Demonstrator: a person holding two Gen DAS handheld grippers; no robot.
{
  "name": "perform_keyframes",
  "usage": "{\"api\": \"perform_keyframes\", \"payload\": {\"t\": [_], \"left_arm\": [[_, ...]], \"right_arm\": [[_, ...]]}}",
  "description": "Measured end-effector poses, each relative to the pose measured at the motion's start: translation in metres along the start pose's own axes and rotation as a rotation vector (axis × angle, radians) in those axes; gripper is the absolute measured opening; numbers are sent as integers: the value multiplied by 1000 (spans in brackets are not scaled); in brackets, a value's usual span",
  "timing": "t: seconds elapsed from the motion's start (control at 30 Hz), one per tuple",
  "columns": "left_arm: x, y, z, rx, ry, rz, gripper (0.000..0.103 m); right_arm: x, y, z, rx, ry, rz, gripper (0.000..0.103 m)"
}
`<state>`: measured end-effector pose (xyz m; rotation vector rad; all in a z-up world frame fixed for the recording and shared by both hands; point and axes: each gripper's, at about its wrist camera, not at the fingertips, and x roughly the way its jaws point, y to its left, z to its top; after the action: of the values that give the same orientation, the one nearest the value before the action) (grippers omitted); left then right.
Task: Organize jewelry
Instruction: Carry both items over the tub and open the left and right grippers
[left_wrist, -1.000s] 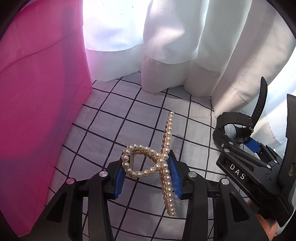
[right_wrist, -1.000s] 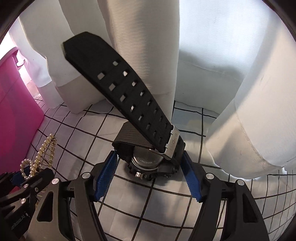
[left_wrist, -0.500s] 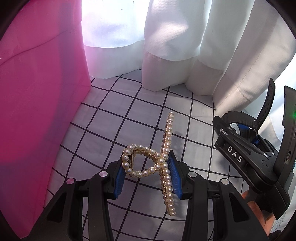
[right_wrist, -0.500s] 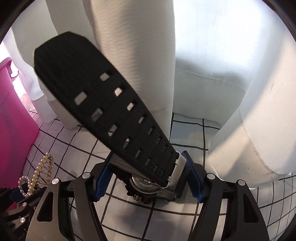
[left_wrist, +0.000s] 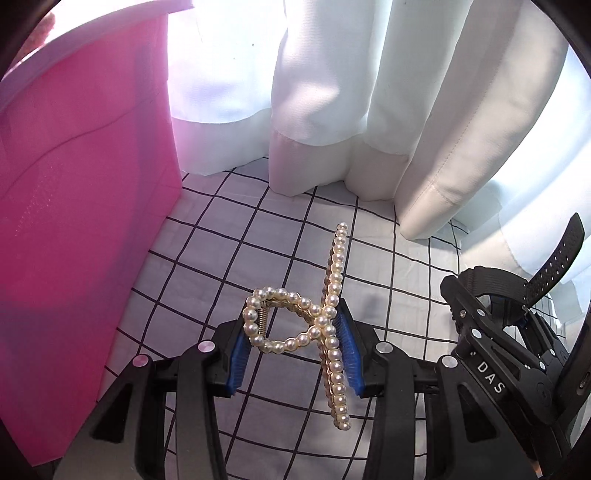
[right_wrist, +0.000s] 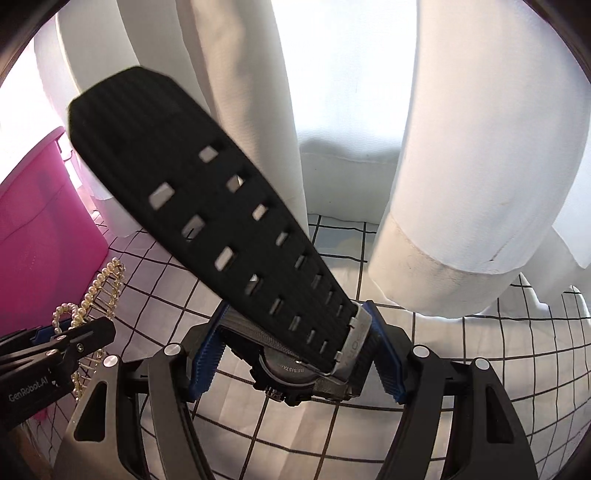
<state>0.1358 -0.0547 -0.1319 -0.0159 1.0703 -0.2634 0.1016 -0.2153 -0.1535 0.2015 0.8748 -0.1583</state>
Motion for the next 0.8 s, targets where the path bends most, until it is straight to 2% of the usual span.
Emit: {"api": "perform_keyframes", "payload": {"t": [0.3,0.5,0.67,0.8], "left_arm": [[-67,-6,15,0,-105,-41,41],[-129,1,40,-21,-212,-66,41],[-184,39,60,-78,-297,-25,41],[-220,87,70,-125,-337,69,42]], "right_arm": [[-81,4,16,-32,-123,-6,68],[-139,32,41,-66,-229,38,68],[-169,75,66,-126,-286,123,68],[-182,126,81,-198,-292,226,68]]}}
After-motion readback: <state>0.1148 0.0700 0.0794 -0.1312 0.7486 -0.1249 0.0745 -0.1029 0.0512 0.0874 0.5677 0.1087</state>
